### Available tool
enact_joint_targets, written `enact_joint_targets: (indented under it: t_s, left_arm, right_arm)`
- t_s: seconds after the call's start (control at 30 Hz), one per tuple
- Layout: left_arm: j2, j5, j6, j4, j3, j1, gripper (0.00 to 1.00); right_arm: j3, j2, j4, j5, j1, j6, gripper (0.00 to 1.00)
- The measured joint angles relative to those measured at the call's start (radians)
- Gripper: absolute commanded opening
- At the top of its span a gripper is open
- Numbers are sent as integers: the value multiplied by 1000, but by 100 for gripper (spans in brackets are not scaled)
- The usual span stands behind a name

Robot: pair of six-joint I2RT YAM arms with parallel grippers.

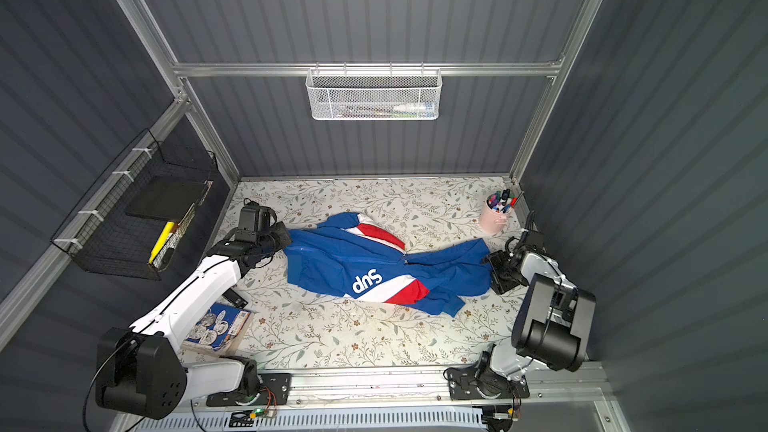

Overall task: Unzip the jacket
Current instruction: Flatten out the jacket at the center of the board.

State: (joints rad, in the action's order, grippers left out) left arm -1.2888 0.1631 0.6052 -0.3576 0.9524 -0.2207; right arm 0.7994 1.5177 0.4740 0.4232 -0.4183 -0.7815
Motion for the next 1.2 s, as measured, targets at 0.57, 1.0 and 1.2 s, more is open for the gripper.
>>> enact_joint_targets:
  t_s: [0.57,1.0,1.2]
  left_arm:
    - [46,-68,-1,27,-20,0,0]
    - [-1,-66,-53,-85,513,15,0]
    - [-59,-32,-89,-132,773,19,0]
  right_arm:
    - [291,-256,29,-150,272,111,0]
    - [1197,52,101,-190,441,216,0]
    - [1705,283,182,-146,455,212,0]
